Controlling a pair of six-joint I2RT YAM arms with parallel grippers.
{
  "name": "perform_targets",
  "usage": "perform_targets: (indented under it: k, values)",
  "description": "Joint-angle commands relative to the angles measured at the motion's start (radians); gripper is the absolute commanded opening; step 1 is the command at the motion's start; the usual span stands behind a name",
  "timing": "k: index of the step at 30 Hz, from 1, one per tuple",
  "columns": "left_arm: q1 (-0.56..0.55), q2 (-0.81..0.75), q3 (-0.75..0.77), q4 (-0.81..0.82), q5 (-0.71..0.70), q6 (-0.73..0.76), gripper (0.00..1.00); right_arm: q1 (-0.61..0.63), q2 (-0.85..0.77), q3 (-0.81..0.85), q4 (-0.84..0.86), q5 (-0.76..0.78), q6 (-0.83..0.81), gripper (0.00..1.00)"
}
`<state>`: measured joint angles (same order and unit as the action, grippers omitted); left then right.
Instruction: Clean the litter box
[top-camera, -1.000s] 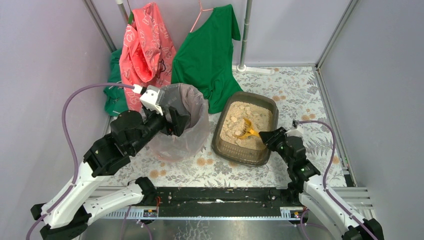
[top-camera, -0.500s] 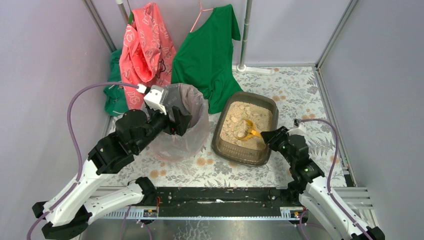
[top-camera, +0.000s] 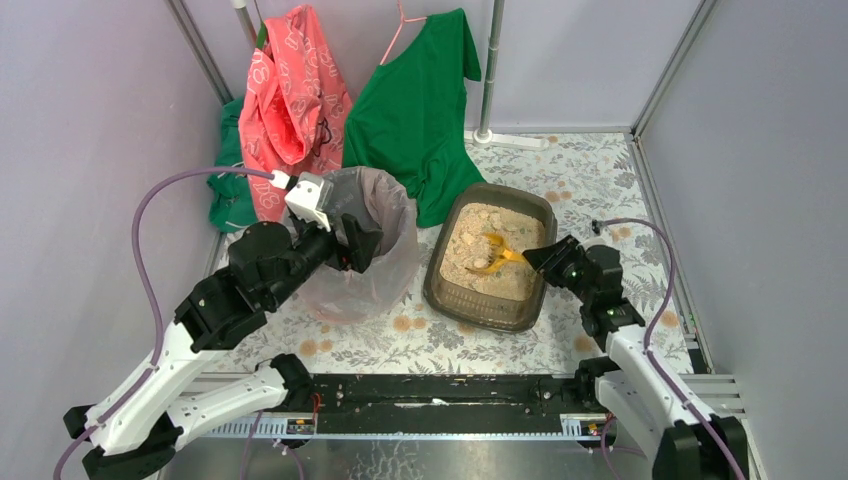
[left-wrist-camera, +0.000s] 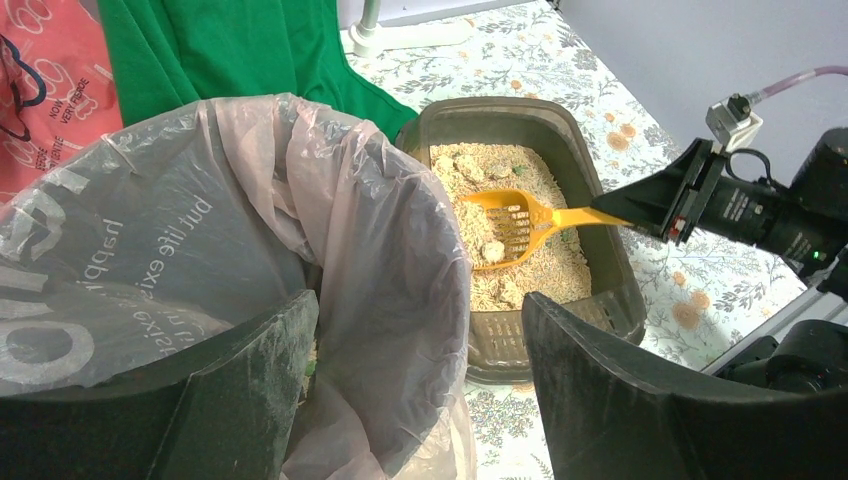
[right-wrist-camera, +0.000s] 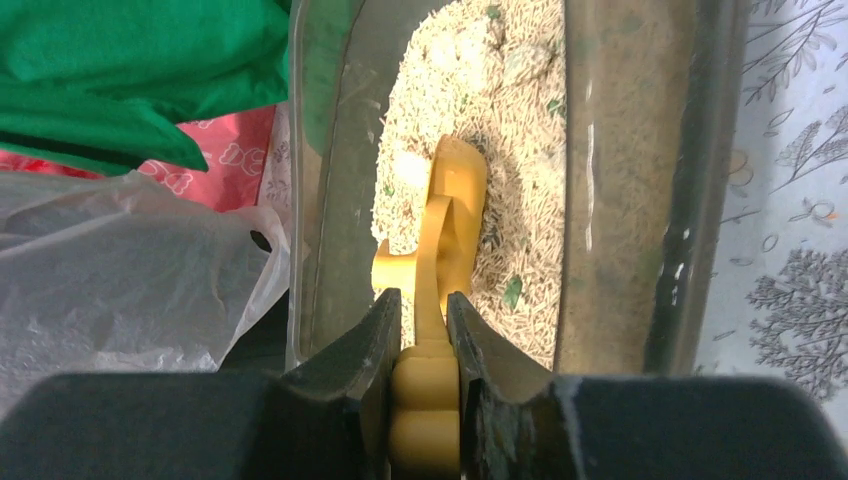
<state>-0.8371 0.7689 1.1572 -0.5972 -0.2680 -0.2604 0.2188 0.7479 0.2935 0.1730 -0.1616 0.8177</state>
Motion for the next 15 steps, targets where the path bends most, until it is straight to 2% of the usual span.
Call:
perform_targets:
  k: [1,4,10,15]
  values:
    - [-0.006,-0.008,-0.014,0.065,-0.002,-0.01,0.82,-0.18,0.104,0.071,0.157,-0.31,-0.013,0.0]
    - [-0.005,-0.006,-0.015,0.068,-0.009,-0.007,0.82,-0.289,0.187,0.087,0.219,-0.463,-0.015,0.0]
    - [-0.006,0.007,-0.017,0.07,-0.015,-0.005,0.82,-0.372,0.33,0.089,0.392,-0.665,0.015,0.0]
    - [-0.005,0.015,-0.018,0.07,-0.011,-0.005,0.82,-0.405,0.497,0.014,0.85,-0.785,0.259,0.0]
